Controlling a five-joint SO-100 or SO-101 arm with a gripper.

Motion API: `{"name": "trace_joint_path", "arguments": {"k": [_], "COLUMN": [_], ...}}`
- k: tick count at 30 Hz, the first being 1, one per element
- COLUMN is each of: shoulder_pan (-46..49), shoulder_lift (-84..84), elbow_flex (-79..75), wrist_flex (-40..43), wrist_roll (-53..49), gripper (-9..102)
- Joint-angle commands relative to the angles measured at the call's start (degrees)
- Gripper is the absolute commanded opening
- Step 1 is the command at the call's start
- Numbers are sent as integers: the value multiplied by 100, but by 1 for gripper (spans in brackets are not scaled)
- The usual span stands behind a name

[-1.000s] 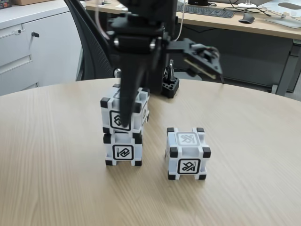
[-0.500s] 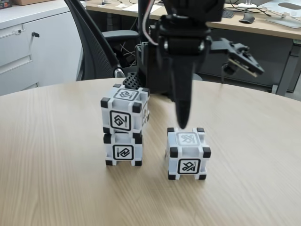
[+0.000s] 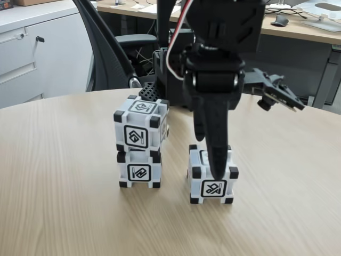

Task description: Stack cubes from left to right.

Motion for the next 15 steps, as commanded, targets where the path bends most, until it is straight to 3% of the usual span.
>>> {"name": "trace_joint_path", "arguments": {"k": [1,15], "shoulder_pan": [53,53], "shoulder_lift": [-70,-1354], "elbow_flex": [-141,-229], "wrist_flex": [-97,-325], "wrist_roll": [-70,0], "gripper": [53,50]}}
